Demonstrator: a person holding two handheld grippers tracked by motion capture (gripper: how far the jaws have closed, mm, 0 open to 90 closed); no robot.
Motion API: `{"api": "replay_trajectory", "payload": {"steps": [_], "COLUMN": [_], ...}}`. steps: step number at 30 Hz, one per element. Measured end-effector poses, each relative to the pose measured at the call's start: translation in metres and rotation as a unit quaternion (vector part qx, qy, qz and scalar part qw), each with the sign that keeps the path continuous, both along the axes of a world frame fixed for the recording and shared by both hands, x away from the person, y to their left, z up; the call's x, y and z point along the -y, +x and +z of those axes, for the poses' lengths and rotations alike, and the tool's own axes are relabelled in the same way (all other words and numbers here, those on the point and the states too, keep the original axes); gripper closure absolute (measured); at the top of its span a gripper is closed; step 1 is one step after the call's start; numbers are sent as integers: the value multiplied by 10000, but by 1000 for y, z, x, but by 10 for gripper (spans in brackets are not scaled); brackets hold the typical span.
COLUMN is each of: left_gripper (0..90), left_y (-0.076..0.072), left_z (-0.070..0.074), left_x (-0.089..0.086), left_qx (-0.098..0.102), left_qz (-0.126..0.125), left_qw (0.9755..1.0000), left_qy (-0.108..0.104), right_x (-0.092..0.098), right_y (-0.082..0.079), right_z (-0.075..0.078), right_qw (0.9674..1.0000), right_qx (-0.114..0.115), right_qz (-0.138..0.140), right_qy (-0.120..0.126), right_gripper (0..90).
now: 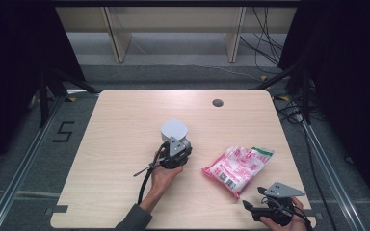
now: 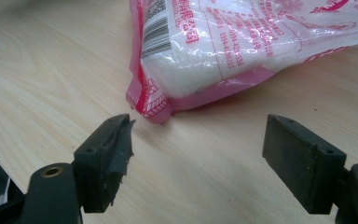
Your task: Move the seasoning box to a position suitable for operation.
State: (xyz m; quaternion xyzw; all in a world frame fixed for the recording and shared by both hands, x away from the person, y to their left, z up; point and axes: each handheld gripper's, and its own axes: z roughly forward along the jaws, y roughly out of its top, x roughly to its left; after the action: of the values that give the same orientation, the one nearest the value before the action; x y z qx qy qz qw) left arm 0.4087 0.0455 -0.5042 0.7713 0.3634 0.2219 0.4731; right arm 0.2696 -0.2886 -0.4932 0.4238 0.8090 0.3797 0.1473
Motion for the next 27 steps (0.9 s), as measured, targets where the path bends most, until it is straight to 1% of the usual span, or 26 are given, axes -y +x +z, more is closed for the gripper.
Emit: {"api": "replay_trajectory", "payload": {"steps": [1,2,4,5,7,9,10,11,12,13,14,15,16,17,18,19,20,21,22,23,24,26,27], "left_gripper": [801,802,805,807,814,813,814,813,813,818,823,826,834,838,838,852,861,857,814,765,765,642,544], "left_y": [-3,-8,-13,-13,-18,-21,-22,-24,-24,-23,-23,-22,-19,-19,-17,-16,-15,-15,-15,-15,-16,-17,-15], "left_z": [0,0,-1,-1,-2,-1,-1,-1,-1,-1,-1,0,0,0,-1,-1,-2,-1,-1,-1,0,1,1], "left_x": [-4,-10,-19,-19,-29,-40,-45,-50,-53,-62,-62,-66,-73,-73,-78,-80,-82,-85,-85,-85,-84,-80,-75], "left_qx": [15,41,78,78,114,185,209,239,274,206,206,215,245,245,233,207,191,173,137,137,154,184,173], "left_qz": [-26,-35,-97,-97,-88,-105,-92,-53,-49,-10,-10,14,122,122,222,256,290,293,265,265,285,198,202], "left_qw": [10000,10000,9999,9999,9999,9995,9995,9993,9991,9994,9994,9993,9990,9990,9989,9992,9992,9992,9995,9995,9994,9996,9996], "left_qy": [-13,17,28,28,47,215,237,283,317,267,267,307,346,346,327,241,191,229,77,77,87,104,95], "right_x": [0,0,0,0,0,-1,-1,-2,-2,-2,-2,-1,-1,-1,-1,-2,-1,-1,-4,-4,-3,-2,-3], "right_y": [0,0,0,0,0,-1,0,0,0,0,0,0,0,0,1,-1,0,0,-1,-1,0,0,0], "right_z": [0,0,-1,-1,0,0,-1,-1,-1,-1,-1,-1,-1,-1,-2,-1,-1,0,-1,-1,-2,-1,-1], "right_qw": [10000,10000,10000,10000,10000,10000,10000,10000,9999,10000,10000,10000,9999,9999,9999,9999,9999,9998,9999,9999,9999,9999,9999], "right_qx": [-20,-15,-12,-12,-23,-44,-51,-31,-35,-57,-57,-18,-30,-30,-18,-5,-66,-107,-149,-149,-68,-80,-42], "right_qz": [1,0,5,5,-4,-5,39,60,79,40,40,74,58,58,81,21,95,106,18,18,66,108,144], "right_qy": [-14,-18,-19,-19,-87,-80,-28,-52,-65,-43,-43,-51,-98,-98,-76,-110,-78,-100,-4,-4,-44,-51,-73], "right_gripper": [247,247,247,247,247,247,247,247,247,247,247,247,247,247,247,247,247,247,247,247,247,247,247]}}
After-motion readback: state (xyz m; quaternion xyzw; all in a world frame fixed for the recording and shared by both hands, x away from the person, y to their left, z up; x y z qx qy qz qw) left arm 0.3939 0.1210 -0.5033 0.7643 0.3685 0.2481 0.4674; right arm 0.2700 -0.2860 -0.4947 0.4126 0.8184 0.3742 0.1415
